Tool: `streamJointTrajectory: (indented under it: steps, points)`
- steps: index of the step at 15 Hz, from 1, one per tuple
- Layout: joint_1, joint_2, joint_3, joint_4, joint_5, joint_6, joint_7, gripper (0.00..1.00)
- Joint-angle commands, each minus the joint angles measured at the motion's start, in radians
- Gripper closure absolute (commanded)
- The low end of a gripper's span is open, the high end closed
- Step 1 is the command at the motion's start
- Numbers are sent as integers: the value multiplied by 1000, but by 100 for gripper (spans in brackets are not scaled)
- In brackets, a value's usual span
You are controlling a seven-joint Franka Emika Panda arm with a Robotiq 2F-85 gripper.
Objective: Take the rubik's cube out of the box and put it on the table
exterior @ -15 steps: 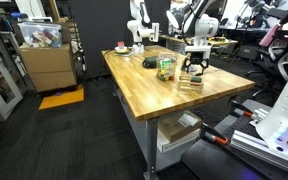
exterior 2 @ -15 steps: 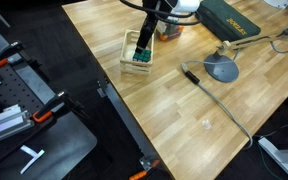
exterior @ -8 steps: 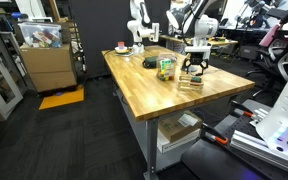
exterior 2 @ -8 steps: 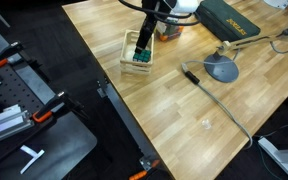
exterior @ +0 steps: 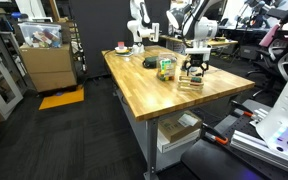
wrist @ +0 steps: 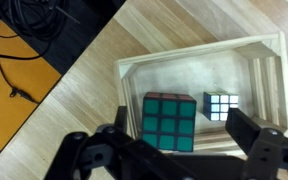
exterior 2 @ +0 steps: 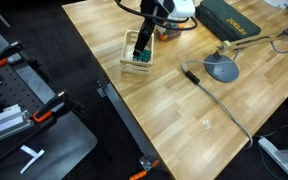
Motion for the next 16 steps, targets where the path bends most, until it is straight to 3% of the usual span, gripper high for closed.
streamJointTrajectory:
  steps: [1,16]
  points:
    - [5,41,-2,31,19,-34,-2,0]
    - [3,118,9,105,32,-116,-10,0]
